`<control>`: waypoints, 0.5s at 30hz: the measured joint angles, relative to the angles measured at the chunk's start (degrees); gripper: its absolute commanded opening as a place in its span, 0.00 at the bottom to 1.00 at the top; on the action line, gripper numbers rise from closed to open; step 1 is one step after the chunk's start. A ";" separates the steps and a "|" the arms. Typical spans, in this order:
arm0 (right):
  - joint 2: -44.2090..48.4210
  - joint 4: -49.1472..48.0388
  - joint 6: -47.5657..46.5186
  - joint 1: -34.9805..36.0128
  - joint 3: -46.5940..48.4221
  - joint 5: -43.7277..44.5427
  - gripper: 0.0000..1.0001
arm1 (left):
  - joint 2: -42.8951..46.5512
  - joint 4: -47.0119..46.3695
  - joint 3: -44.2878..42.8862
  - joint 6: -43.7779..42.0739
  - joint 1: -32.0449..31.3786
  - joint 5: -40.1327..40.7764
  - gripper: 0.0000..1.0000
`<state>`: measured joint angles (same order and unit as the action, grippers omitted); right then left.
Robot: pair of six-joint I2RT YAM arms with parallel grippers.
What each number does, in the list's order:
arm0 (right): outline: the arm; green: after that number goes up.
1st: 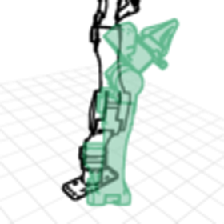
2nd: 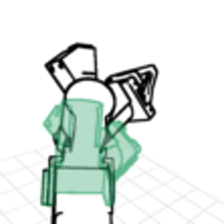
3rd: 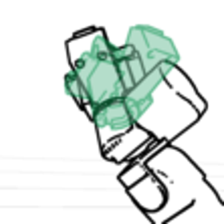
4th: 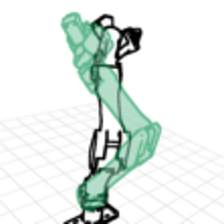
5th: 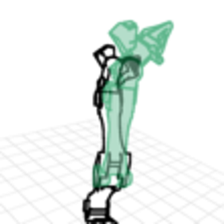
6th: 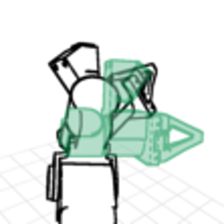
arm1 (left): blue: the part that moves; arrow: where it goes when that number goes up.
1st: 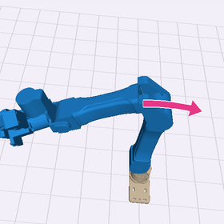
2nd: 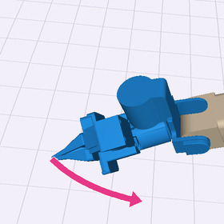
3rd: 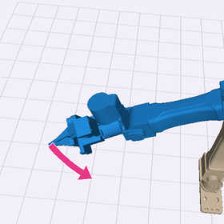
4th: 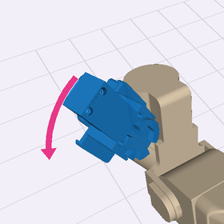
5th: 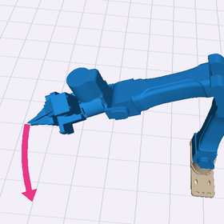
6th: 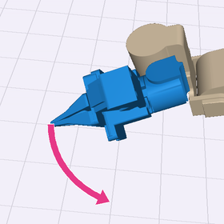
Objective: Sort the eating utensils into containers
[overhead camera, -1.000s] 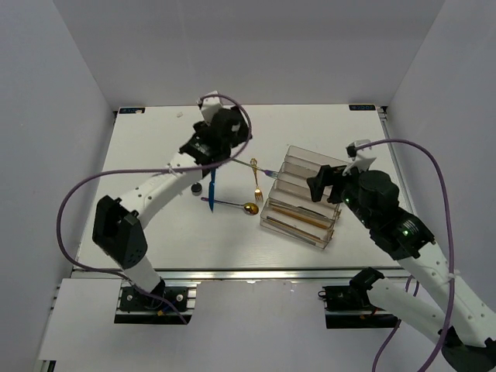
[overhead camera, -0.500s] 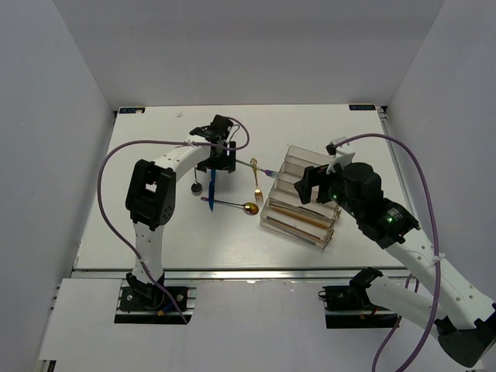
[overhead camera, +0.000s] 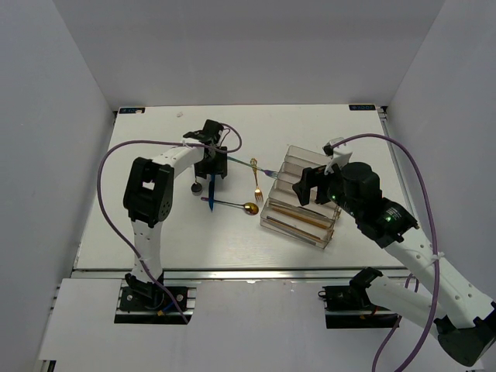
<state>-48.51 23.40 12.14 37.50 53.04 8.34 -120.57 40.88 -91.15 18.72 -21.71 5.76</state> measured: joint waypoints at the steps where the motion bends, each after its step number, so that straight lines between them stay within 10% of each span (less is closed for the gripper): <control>1: 0.00 -0.02 -0.07 0.02 0.00 -0.02 0.89 | -0.02 -0.28 0.20 0.00 0.13 -0.20 0.68; 15: -0.52 -1.16 -0.33 0.02 -0.44 -1.27 0.89 | 0.66 -5.77 4.42 0.83 0.61 0.39 0.30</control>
<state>-49.04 22.24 11.81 37.52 52.60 7.07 -119.92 35.11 -86.74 19.55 -21.10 6.15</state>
